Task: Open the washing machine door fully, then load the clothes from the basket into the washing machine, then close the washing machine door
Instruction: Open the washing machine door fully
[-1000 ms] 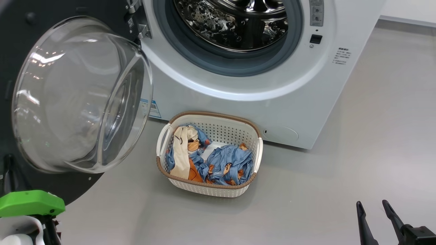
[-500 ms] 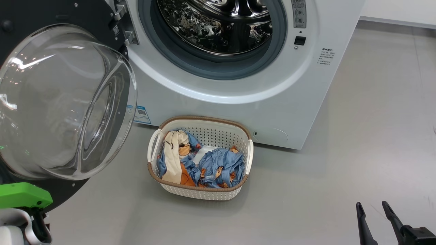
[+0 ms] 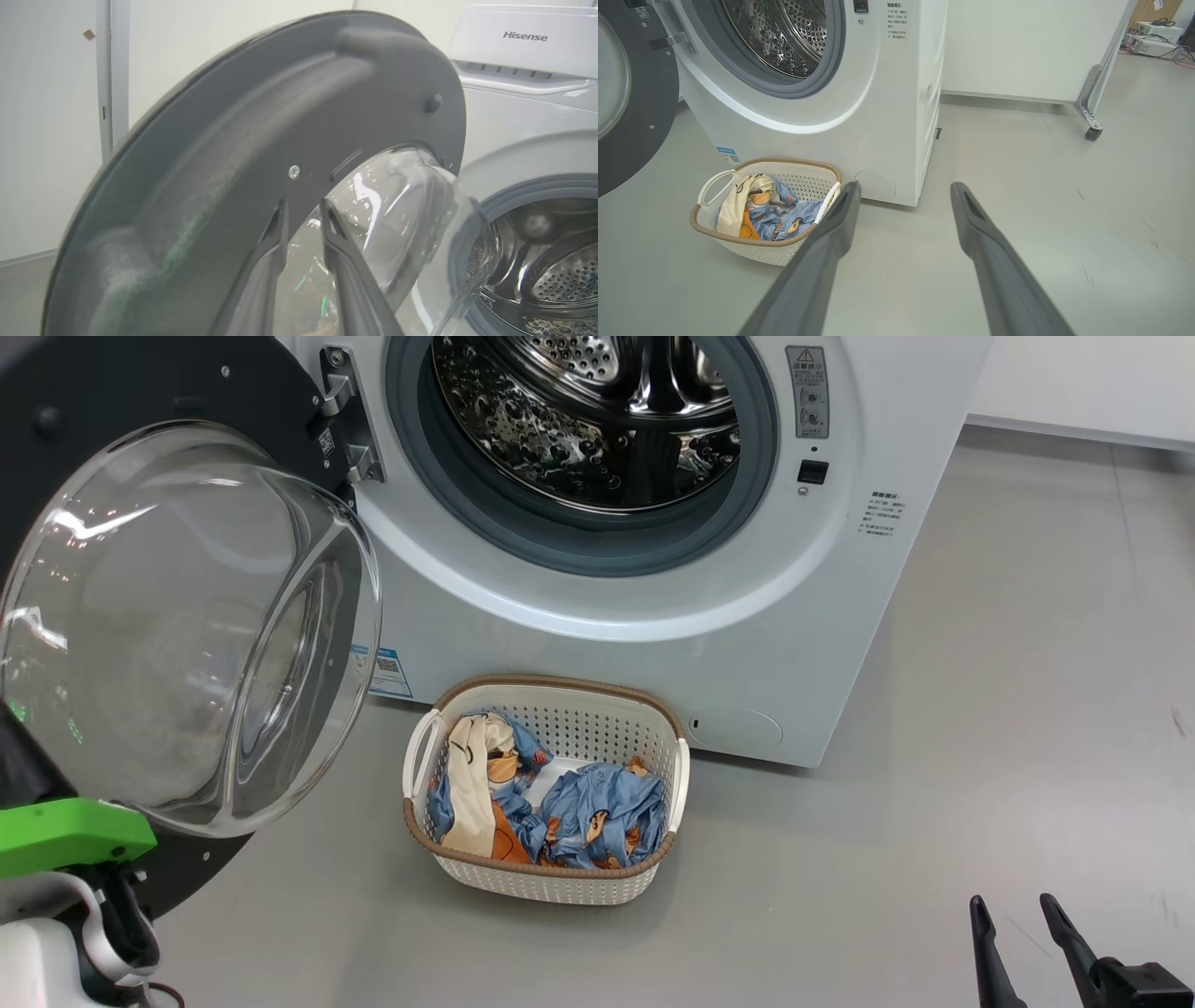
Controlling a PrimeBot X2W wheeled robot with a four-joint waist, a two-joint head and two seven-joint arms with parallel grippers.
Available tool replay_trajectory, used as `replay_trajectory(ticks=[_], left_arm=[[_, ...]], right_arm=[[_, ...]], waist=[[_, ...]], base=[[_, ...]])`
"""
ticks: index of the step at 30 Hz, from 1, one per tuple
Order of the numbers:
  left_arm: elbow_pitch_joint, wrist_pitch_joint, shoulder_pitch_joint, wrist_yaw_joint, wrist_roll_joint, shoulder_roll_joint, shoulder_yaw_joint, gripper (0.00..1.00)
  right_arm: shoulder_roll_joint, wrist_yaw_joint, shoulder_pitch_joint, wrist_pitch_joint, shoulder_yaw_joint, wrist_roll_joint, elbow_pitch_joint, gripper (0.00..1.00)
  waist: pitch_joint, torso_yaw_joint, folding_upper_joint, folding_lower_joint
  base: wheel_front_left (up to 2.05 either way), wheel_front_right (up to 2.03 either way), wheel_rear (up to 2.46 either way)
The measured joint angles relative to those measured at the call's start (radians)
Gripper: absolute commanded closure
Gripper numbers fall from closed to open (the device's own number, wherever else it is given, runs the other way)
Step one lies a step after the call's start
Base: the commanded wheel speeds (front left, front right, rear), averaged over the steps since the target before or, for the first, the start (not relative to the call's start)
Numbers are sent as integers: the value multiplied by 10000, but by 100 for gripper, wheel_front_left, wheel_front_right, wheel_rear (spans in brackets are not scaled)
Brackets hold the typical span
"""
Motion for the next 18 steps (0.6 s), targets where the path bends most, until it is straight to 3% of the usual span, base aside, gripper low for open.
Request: replay_trajectory(ticks=[2,4,5,12,18], left_arm=[[-355,-56,6,-155,-127,-23,-163,51],[-723,-58,33,-337,-268,-27,-372,11],[-1118,-61,108,-591,-322,-27,-671,0],[-1923,-86,777,-1390,-483,-48,-1743,0],[-1983,-86,1769,-1697,-635,-44,-2268,0]], right_arm=[[13,0,-1,0,10,0,0,0],[13,0,-3,0,77,0,0,0],[19,0,-10,0,151,0,0,0],[25,0,-33,0,366,0,-4,0],[12,0,-212,0,443,-2,-52,0]], waist=[[-29,-10,0,0],[-60,-52,0,0],[-91,-115,0,0],[-191,-461,0,0],[-218,-958,0,-1]], base=[[0,0,0],[0,0,0],[0,0,0],[0,0,0],[0,0,0]])
